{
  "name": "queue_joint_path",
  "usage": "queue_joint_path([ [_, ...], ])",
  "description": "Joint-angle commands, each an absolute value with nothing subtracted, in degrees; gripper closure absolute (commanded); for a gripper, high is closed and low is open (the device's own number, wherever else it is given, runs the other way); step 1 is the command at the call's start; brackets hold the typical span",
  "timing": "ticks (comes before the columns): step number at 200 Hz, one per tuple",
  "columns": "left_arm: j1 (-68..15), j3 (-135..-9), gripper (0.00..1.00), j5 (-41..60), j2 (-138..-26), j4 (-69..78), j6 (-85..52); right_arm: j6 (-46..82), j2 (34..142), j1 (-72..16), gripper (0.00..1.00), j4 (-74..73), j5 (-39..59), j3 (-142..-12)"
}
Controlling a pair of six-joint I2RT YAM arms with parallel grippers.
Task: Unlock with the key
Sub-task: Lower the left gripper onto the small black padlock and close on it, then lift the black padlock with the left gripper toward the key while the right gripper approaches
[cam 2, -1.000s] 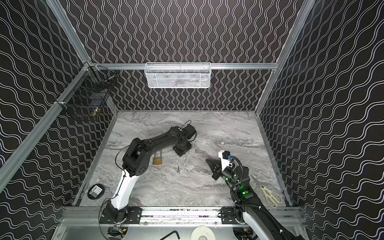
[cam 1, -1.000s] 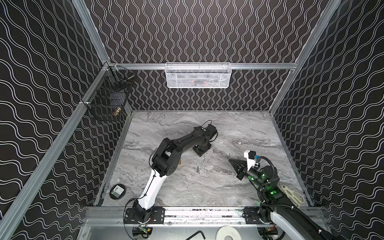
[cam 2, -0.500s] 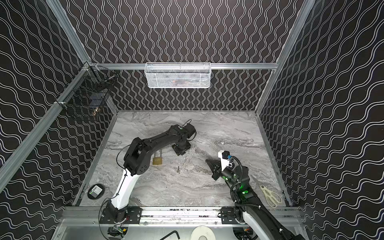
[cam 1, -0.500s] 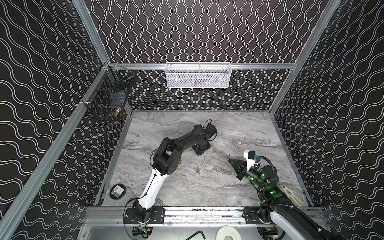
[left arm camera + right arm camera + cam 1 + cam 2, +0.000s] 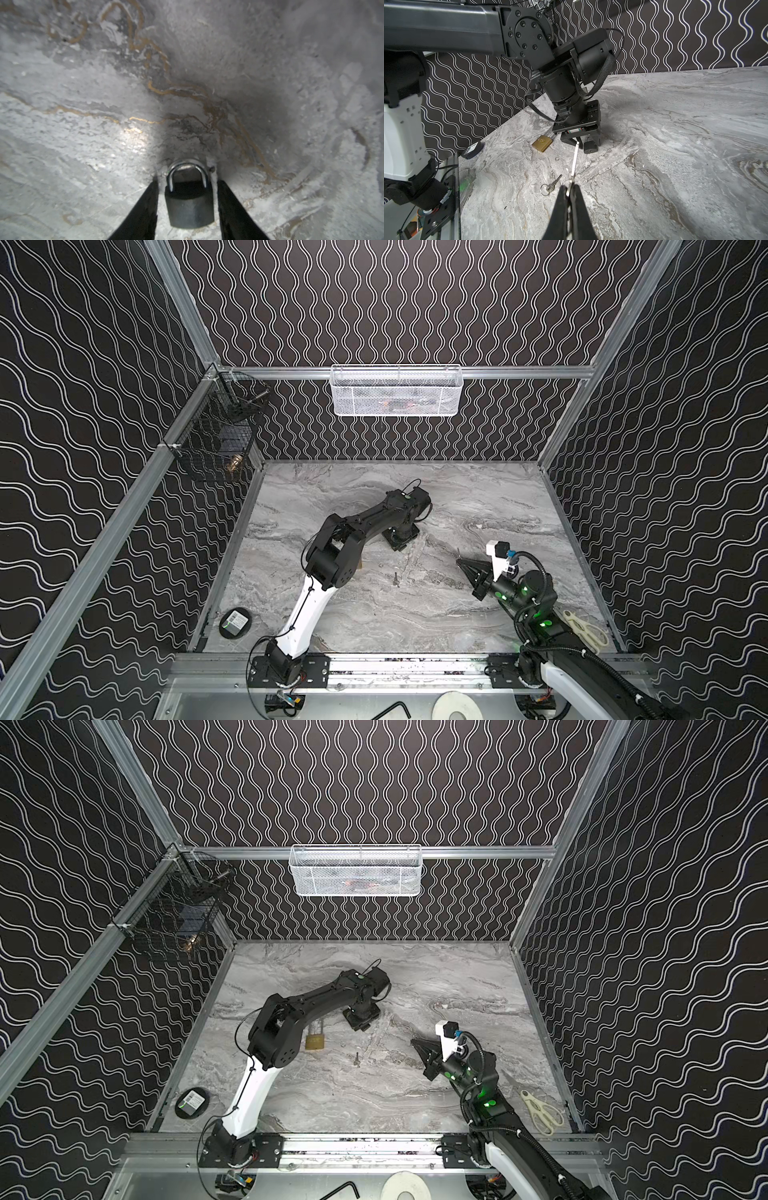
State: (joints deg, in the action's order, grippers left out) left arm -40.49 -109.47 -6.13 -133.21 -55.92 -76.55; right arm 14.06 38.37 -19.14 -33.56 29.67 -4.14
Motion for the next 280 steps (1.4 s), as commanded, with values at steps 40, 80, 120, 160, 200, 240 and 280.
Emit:
queue_joint_path([
  [40, -40.2, -113.4, 0.52, -5.2, -137.2, -62.0, -75.8, 13.5, 38.1, -19.3, 1.00, -35.0, 30.6, -5.1],
  [80, -39.8, -113.7, 0.52, -2.7, -138.7, -63.1, -75.7, 13.1, 37.0, -19.3, 1.00, -33.9, 30.7, -5.3],
  [120, -39.7, -112.7, 0.59, -3.2, -138.5, -61.9, -76.5, 13.2, 38.0, -19.2, 1.00, -34.4, 31.1, -5.4],
  [160, -39.7, -112.3, 0.67, -4.1, -137.7, -61.2, -76.0, 13.1, 38.4, -19.2, 1.00, -34.5, 31.3, -5.4],
  [200, -39.6, -111.5, 0.69, -3.6, -133.8, -55.3, -68.1, 13.5, 40.6, -19.2, 1.00, -35.7, 31.3, -5.6],
  [240, -38.7, -103.2, 0.68, -1.0, -125.1, -44.6, -58.8, 15.4, 45.8, -19.2, 1.00, -39.2, 32.1, -5.7],
  [280, -38.0, -83.9, 0.69, -0.3, -111.1, -23.7, -54.7, 18.6, 61.1, -19.8, 1.00, -44.2, 34.5, -9.9],
])
